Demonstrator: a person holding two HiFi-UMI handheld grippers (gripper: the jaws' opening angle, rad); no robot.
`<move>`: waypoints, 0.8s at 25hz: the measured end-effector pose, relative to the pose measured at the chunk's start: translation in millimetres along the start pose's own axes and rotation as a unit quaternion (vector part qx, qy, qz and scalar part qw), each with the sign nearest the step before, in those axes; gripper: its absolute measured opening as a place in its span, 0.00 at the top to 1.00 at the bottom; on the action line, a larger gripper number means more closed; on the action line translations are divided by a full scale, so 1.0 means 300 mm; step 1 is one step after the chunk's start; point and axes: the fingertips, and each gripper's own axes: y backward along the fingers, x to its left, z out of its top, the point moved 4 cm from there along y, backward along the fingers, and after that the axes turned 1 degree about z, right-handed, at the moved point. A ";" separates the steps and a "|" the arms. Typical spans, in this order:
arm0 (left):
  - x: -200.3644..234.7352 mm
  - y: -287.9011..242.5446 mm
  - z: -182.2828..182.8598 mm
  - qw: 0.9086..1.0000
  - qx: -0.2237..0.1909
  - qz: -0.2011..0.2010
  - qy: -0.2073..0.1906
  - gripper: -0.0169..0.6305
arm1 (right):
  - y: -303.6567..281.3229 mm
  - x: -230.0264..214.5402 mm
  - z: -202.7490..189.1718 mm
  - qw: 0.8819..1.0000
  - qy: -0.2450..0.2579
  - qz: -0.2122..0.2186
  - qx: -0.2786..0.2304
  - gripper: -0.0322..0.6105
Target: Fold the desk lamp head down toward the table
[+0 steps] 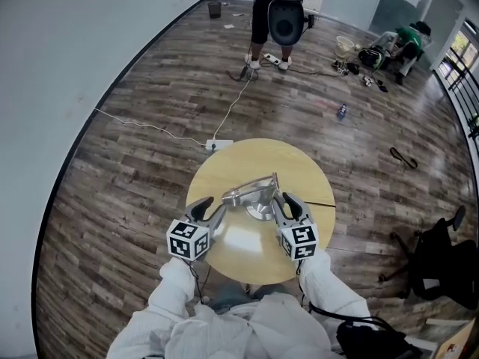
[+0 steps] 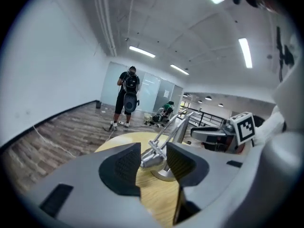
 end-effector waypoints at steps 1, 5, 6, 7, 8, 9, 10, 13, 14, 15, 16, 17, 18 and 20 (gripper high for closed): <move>-0.049 0.005 0.012 1.000 -0.014 0.005 -0.026 0.72 | 0.019 0.005 -0.014 1.000 -0.003 -0.009 0.003 0.76; -0.215 0.013 0.014 0.994 -0.076 0.048 -0.064 0.73 | 0.090 0.060 -0.052 0.999 -0.015 -0.041 0.008 0.76; -0.241 0.019 -0.005 0.992 -0.082 0.069 -0.066 0.77 | 0.110 0.080 -0.054 0.998 -0.017 -0.052 0.007 0.76; -0.263 0.025 -0.032 0.990 -0.083 0.090 -0.070 0.85 | 0.132 0.101 -0.055 0.998 -0.017 -0.063 0.006 0.77; -0.288 0.030 -0.061 0.988 -0.080 0.105 -0.073 0.96 | 0.152 0.124 -0.058 0.997 -0.014 -0.072 0.005 0.82; -0.317 0.032 -0.088 0.988 -0.076 0.109 -0.073 0.97 | 0.169 0.147 -0.063 0.997 -0.010 -0.076 0.004 0.90; -0.346 0.032 -0.111 0.990 -0.070 0.103 -0.067 0.97 | 0.182 0.168 -0.072 0.997 -0.006 -0.074 0.004 0.91; -0.417 0.031 -0.148 0.996 -0.048 0.070 -0.028 0.97 | 0.209 0.207 -0.099 0.998 -0.006 -0.064 0.011 0.93; -0.431 0.034 -0.153 0.997 -0.042 0.066 -0.022 0.97 | 0.219 0.212 -0.105 0.998 -0.008 -0.063 0.014 0.93; -0.440 0.039 -0.157 0.997 -0.039 0.066 -0.022 0.97 | 0.228 0.215 -0.108 0.998 -0.011 -0.062 0.015 0.93; -0.445 0.044 -0.159 0.997 -0.037 0.068 -0.024 0.97 | 0.235 0.216 -0.109 0.998 -0.013 -0.062 0.014 0.93; -0.446 0.047 -0.158 0.997 -0.036 0.071 -0.023 0.97 | 0.242 0.214 -0.107 0.998 -0.014 -0.061 0.013 0.93; -0.446 0.051 -0.156 0.996 -0.037 0.074 -0.021 0.97 | 0.248 0.212 -0.104 0.998 -0.015 -0.060 0.012 0.93; -0.448 0.058 -0.150 0.996 -0.040 0.080 -0.013 0.97 | 0.261 0.209 -0.096 0.998 -0.017 -0.057 0.007 0.93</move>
